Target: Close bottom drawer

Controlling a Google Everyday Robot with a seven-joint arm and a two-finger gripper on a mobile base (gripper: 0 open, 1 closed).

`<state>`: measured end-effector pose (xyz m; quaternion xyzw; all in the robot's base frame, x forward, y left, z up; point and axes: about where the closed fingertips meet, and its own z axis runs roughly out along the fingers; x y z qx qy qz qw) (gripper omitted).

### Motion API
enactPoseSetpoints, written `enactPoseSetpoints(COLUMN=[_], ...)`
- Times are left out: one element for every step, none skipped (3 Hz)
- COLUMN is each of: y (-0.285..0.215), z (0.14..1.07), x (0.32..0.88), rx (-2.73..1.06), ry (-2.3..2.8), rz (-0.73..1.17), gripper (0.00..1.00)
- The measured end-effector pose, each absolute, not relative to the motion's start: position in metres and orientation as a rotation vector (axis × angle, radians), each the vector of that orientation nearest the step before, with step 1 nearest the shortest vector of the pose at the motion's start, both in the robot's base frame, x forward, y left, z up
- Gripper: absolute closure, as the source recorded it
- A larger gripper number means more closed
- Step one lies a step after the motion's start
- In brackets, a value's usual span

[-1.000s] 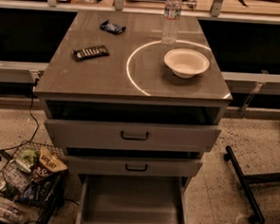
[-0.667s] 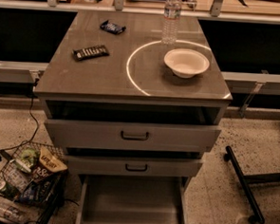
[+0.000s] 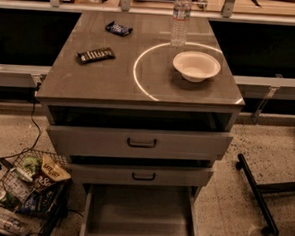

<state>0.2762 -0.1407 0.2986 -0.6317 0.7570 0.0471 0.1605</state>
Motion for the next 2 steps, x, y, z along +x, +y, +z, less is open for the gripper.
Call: enactPoseSetpoints(y=[-0.131,-0.119], z=[0.278,0.236], x=[0.281,0.291], rx=[-1.828,-1.890], ry=[2.159,2.126], rz=[0.122,0.089], gripper=[1.00,1.00])
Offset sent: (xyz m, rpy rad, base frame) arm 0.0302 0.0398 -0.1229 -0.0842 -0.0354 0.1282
